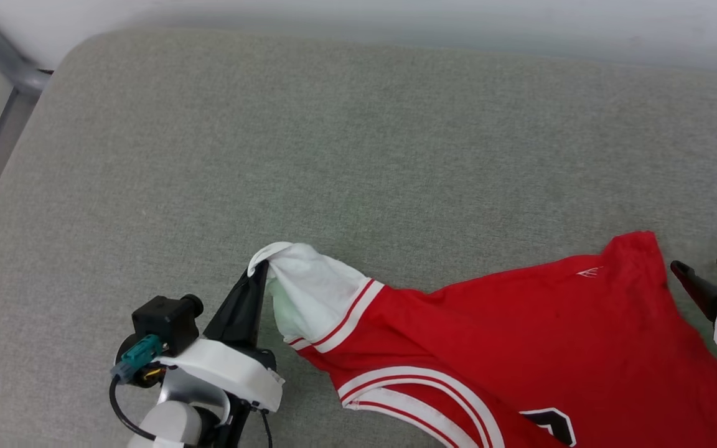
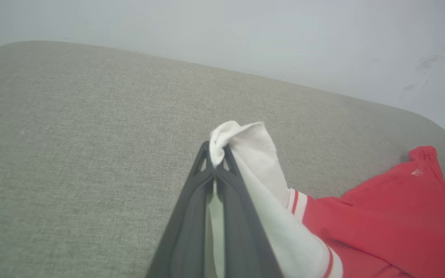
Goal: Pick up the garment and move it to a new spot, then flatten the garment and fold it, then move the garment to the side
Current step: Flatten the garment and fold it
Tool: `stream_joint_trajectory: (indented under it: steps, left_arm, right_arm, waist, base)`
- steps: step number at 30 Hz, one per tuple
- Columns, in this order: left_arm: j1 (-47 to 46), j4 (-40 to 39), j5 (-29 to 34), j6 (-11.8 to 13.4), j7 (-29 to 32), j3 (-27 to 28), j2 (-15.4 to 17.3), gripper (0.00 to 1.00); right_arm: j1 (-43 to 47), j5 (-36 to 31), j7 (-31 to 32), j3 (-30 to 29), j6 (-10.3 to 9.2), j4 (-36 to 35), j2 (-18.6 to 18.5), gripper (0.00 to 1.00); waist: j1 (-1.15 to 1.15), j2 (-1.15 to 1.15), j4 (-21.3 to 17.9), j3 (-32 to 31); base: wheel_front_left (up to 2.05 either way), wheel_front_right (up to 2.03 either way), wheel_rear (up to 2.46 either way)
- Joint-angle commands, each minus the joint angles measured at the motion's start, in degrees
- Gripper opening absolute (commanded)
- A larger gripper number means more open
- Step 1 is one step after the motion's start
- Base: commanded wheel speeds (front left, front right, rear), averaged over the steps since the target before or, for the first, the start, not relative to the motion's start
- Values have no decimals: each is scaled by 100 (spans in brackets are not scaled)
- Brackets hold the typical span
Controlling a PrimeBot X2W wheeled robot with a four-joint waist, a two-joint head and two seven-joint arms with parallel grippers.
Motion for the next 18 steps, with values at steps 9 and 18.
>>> stream_joint_trajectory:
  steps: [9,18]
  left_arm:
    - [-620,206,69,-161,-267,-149,-153,0]
    - [-690,370,2,-178,-385,-149,-173,0]
  right_arm:
    - [-634,330,678,800,-4,303,-362,100]
    - [-417,842,1383,1413,6,846,-354,0]
  waist:
    - [-1,0,462,760]
    - [-1,0,476,872]
  base:
    - [0,0,0]
    - [0,0,0]
